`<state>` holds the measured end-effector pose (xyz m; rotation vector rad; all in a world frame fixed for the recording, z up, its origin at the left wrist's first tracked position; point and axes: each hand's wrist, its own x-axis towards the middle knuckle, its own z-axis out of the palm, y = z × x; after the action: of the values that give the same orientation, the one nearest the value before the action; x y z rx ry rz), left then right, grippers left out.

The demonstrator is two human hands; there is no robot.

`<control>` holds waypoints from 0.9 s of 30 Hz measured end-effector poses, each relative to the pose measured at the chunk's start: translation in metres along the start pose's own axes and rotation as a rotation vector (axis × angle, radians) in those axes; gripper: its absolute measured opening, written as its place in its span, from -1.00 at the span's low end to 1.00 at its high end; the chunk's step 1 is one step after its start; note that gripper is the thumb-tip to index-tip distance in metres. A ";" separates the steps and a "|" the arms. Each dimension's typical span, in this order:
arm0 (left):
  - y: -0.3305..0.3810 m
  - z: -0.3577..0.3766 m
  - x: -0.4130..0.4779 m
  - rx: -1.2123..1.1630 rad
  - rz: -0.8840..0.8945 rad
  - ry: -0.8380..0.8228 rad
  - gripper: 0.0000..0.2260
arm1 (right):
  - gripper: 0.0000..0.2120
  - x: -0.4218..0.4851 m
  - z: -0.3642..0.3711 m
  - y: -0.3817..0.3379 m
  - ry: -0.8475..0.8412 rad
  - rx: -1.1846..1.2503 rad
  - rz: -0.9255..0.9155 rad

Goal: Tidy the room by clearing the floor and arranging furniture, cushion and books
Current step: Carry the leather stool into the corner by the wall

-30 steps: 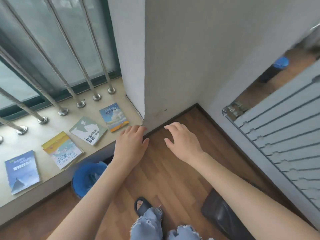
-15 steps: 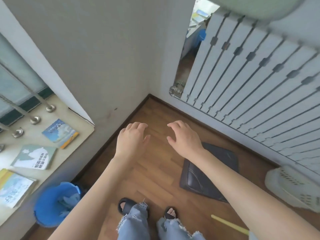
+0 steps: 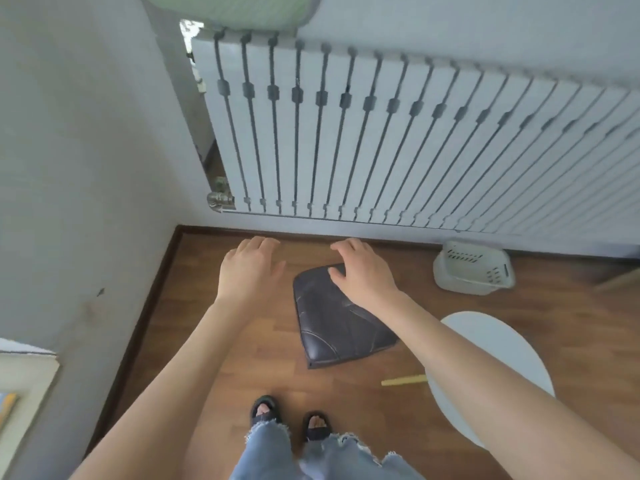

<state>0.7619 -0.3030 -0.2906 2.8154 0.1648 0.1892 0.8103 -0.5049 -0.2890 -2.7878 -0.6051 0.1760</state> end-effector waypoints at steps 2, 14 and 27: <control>0.023 0.005 0.015 -0.017 0.076 -0.016 -0.69 | -0.58 -0.010 -0.010 0.025 0.027 0.001 0.085; 0.071 0.036 0.060 -0.032 0.370 -0.153 -0.72 | -0.58 -0.058 -0.019 0.086 0.121 0.012 0.465; 0.037 0.072 0.073 -0.041 0.392 -0.281 -0.69 | -0.59 -0.060 0.039 0.080 0.051 0.075 0.579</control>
<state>0.8479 -0.3498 -0.3383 2.7662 -0.4498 -0.1167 0.7804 -0.5905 -0.3467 -2.8033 0.2309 0.2345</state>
